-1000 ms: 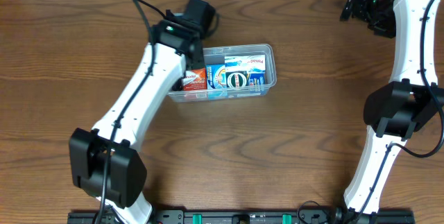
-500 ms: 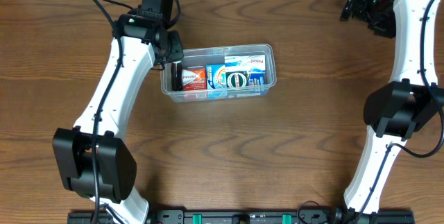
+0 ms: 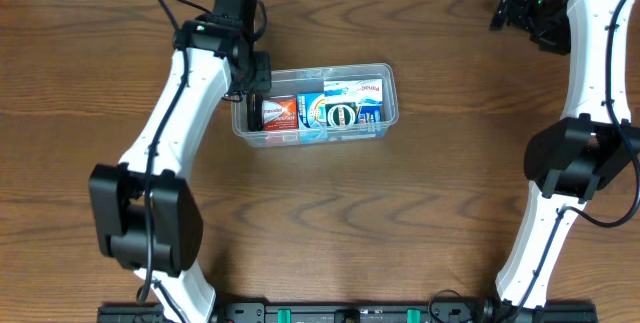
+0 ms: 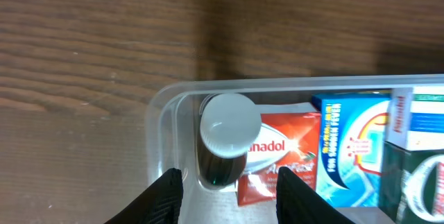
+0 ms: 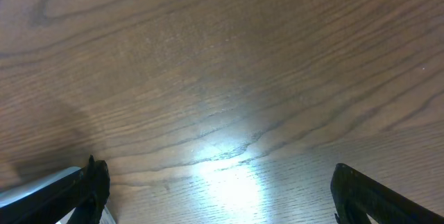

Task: Pack container
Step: 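Lower the bottle into the container's left end beside the red box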

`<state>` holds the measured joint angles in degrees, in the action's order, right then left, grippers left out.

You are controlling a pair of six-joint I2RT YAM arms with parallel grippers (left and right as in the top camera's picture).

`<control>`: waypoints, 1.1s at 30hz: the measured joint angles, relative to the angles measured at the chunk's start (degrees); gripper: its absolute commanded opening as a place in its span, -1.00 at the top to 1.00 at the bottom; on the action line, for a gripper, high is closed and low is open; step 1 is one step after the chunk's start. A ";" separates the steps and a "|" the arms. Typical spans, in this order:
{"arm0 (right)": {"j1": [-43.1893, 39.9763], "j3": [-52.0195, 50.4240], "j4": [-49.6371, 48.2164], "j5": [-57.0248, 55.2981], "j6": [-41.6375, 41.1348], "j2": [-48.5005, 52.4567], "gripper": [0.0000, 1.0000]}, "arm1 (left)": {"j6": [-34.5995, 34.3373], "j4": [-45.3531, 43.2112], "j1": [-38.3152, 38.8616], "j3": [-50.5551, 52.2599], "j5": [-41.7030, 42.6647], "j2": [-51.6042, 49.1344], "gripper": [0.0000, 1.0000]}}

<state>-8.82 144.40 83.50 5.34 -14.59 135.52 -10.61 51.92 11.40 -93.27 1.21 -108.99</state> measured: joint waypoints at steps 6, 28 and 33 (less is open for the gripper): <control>0.00 0.00 0.00 0.00 0.00 0.00 -0.98 | 0.22 -1.14 0.00 0.11 0.11 -1.92 0.10; 0.00 0.00 0.00 -0.02 0.00 0.00 -0.99 | 0.22 -7.69 0.00 3.13 -0.11 -1.92 0.09; 0.00 0.00 0.00 0.00 0.00 0.00 -0.99 | 0.22 -9.49 0.00 3.67 -0.11 -1.92 0.09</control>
<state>-8.82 144.40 83.50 5.34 -14.59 135.52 -10.39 42.44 11.40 -89.60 1.10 -110.91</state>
